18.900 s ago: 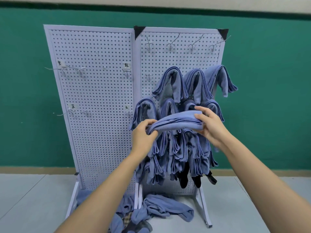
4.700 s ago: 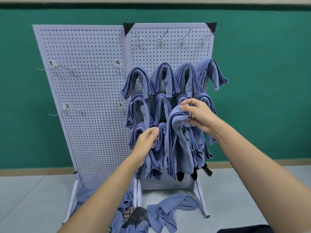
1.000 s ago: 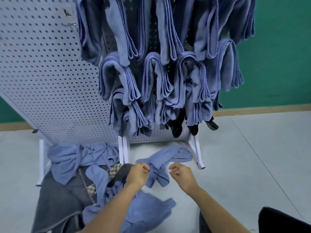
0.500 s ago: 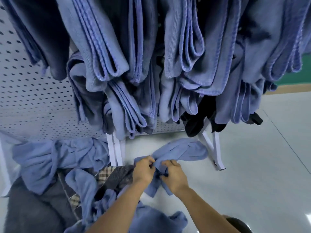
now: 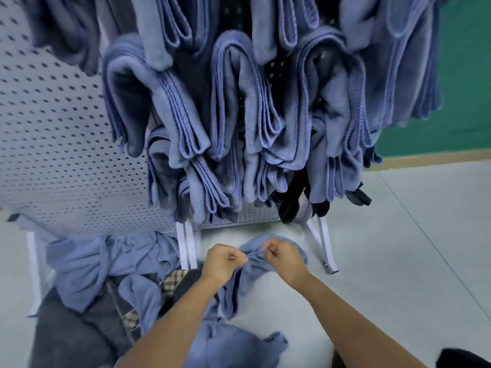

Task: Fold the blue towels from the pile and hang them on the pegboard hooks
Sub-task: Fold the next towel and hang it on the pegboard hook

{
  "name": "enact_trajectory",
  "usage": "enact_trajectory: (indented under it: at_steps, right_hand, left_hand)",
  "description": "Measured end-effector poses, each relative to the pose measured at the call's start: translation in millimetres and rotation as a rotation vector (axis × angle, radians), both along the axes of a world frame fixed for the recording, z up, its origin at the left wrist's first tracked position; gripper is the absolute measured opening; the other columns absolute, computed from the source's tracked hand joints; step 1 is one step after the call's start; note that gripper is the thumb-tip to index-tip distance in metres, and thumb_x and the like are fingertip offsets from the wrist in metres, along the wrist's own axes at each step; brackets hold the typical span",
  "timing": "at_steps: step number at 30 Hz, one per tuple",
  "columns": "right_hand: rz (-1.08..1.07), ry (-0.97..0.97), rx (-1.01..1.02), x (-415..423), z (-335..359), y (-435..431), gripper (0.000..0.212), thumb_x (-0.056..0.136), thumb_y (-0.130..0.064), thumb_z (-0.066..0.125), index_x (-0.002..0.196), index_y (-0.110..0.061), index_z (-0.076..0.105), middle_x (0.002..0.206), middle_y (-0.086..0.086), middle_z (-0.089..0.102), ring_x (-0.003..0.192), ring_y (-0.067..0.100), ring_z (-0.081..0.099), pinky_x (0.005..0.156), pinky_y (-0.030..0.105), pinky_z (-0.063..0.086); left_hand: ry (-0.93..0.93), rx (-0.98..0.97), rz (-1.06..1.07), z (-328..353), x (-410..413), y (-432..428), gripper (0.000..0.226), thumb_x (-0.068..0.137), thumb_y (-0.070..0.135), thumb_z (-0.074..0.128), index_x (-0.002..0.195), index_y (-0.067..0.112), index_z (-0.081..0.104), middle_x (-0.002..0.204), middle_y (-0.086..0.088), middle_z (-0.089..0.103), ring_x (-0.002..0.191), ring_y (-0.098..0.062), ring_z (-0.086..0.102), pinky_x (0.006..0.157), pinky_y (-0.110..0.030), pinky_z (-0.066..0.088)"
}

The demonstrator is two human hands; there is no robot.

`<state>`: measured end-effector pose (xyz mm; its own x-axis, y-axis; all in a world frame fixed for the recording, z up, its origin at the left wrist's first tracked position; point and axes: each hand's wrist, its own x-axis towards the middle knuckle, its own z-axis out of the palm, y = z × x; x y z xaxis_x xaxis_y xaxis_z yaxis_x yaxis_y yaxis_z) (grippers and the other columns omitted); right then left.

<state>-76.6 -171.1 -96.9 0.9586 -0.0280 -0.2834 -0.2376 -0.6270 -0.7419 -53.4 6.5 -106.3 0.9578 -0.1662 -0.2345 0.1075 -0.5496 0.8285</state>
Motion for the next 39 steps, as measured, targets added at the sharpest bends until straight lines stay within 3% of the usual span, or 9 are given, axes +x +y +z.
enact_trajectory:
  at_steps: [4, 8, 13, 20, 24, 27, 30, 34, 39]
  right_hand:
    - [0.039, -0.151, -0.029, -13.5, 85.0, -4.9, 0.018, 0.085, 0.000, 0.055, 0.085, -0.016, 0.063, 0.076, 0.006, 0.061, 0.067, 0.016, 0.051, 0.068, 0.027, 0.043]
    - [-0.019, -0.246, -0.161, -32.1, 164.4, -4.3, 0.008, 0.081, -0.005, 0.058, 0.088, -0.005, 0.063, 0.073, 0.005, 0.057, 0.071, 0.022, 0.054, 0.063, 0.028, 0.041]
    - [-0.024, -0.249, -0.285, -64.3, 242.1, -12.5, 0.017, 0.085, -0.013, 0.058, 0.074, -0.009, 0.047, 0.067, 0.008, 0.049, 0.066, 0.024, 0.046, 0.057, 0.029, 0.034]
    - [0.075, -0.270, 0.172, -114.2, 316.1, -27.2, 0.035, 0.092, -0.015, 0.061, 0.063, -0.013, 0.043, 0.048, -0.005, 0.035, 0.043, 0.007, 0.030, 0.040, 0.013, 0.024]
    - [0.169, -0.289, 0.346, -126.6, 324.1, -21.0, 0.015, 0.095, -0.017, 0.057, 0.084, -0.008, 0.062, 0.066, -0.005, 0.057, 0.056, 0.000, 0.050, 0.052, 0.008, 0.039]
    - [0.252, -0.265, 0.245, -122.3, 312.7, -11.5, 0.013, 0.093, -0.017, 0.060, 0.089, -0.007, 0.068, 0.079, 0.001, 0.060, 0.074, 0.008, 0.051, 0.066, 0.016, 0.041]
    - [0.267, -0.245, 0.220, -118.8, 309.8, -15.9, 0.020, 0.087, -0.020, 0.069, 0.093, -0.001, 0.068, 0.085, 0.008, 0.066, 0.078, 0.011, 0.056, 0.074, 0.026, 0.044]
    - [0.376, -0.179, -0.257, -116.3, 306.1, -38.2, 0.027, 0.079, -0.022, 0.077, 0.067, -0.007, 0.058, 0.062, 0.003, 0.046, 0.058, 0.014, 0.041, 0.055, 0.025, 0.033]
    - [0.136, -0.505, -0.438, -112.0, 309.2, -35.6, 0.018, 0.081, -0.013, 0.067, 0.066, -0.020, 0.059, 0.063, -0.001, 0.048, 0.067, 0.020, 0.045, 0.060, 0.028, 0.031]
  left_hand:
    - [-0.106, -0.032, -0.017, 85.1, -14.9, 1.5, 0.009, 0.081, 0.002, 0.072, 0.086, -0.005, 0.074, 0.061, 0.022, 0.064, 0.059, 0.012, 0.058, 0.065, -0.012, 0.046]
    - [-0.168, -0.098, -0.029, 179.9, -38.3, -1.7, 0.012, 0.091, 0.008, 0.061, 0.095, -0.001, 0.069, 0.086, -0.002, 0.064, 0.074, -0.004, 0.056, 0.069, -0.010, 0.043]
    - [-0.207, -0.232, 0.049, 267.4, -61.3, 2.0, 0.023, 0.100, 0.019, 0.045, 0.092, 0.001, 0.058, 0.080, -0.010, 0.048, 0.073, -0.018, 0.041, 0.066, -0.031, 0.033]
    - [-0.315, -0.283, 0.200, 321.5, -86.8, 35.5, 0.027, 0.097, 0.017, 0.048, 0.070, 0.014, 0.049, 0.066, -0.004, 0.045, 0.061, -0.017, 0.039, 0.060, -0.029, 0.032]
    - [-0.177, -0.195, -0.118, 321.2, -120.9, 33.6, 0.028, 0.083, 0.039, 0.071, 0.095, 0.014, 0.068, 0.089, 0.001, 0.067, 0.082, -0.009, 0.059, 0.079, -0.020, 0.046]
    - [-0.069, -0.158, -0.295, 307.3, -133.2, 14.5, 0.036, 0.079, 0.036, 0.075, 0.111, 0.021, 0.065, 0.101, 0.000, 0.069, 0.094, -0.009, 0.062, 0.090, -0.022, 0.046]
    - [0.000, -0.155, -0.296, 296.9, -130.1, 5.7, 0.034, 0.088, 0.026, 0.068, 0.106, -0.002, 0.067, 0.097, -0.009, 0.069, 0.086, -0.014, 0.061, 0.083, -0.025, 0.047]
    - [0.176, -0.408, -0.228, 295.6, -129.1, 3.1, 0.024, 0.098, 0.019, 0.049, 0.105, 0.000, 0.062, 0.097, -0.011, 0.063, 0.090, -0.020, 0.056, 0.083, -0.031, 0.044]
    - [0.294, -0.321, -0.314, 293.4, -135.1, -5.9, 0.039, 0.084, 0.033, 0.069, 0.112, 0.007, 0.064, 0.103, -0.007, 0.072, 0.092, -0.017, 0.069, 0.085, -0.030, 0.053]
